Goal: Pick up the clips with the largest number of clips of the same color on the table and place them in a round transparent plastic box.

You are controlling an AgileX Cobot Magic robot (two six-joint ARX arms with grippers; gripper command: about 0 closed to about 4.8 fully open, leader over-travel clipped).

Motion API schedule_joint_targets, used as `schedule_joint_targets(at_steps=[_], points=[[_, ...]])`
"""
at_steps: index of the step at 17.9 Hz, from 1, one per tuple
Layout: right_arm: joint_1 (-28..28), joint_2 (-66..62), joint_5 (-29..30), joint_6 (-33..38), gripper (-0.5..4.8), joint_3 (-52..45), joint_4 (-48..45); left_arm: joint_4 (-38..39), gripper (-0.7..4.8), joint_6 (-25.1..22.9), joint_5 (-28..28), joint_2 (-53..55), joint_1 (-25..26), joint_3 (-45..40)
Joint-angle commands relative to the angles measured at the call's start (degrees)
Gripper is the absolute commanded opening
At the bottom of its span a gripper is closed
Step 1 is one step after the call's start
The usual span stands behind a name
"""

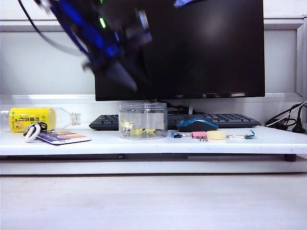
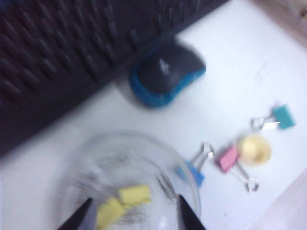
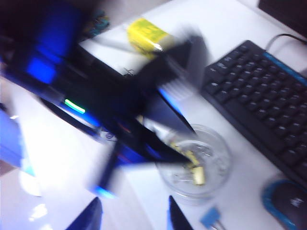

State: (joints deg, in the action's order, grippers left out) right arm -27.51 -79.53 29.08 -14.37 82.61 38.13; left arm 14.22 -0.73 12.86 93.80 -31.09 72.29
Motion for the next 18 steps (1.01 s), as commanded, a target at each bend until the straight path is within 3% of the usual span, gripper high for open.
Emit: schedule_joint_targets(at_steps=[1, 9, 12, 18], points=[[-0.1, 0.3, -2.1, -0.6, 1.76, 0.2, -0.5, -0.2, 2.24, -1.4, -0.6, -7.5, 1.6, 0.3], [-0.1, 6.3, -2.1, -0.2, 1.75, 0.3, -0.6, 7.1, 2.24, -4.1, -2.0, -37.1, 3.1, 0.2], [0.0, 12.2, -2.7, 0.7, 1.75, 0.2, 0.6, 13.3, 2.24, -6.7, -6.1, -47.1, 3.1, 0.0], [0.0, 21.7, -6.0, 1.0, 1.71, -0.4, 8.8, 20.2, 2.24, -6.5, -12.0, -71.3, 3.1, -6.9]])
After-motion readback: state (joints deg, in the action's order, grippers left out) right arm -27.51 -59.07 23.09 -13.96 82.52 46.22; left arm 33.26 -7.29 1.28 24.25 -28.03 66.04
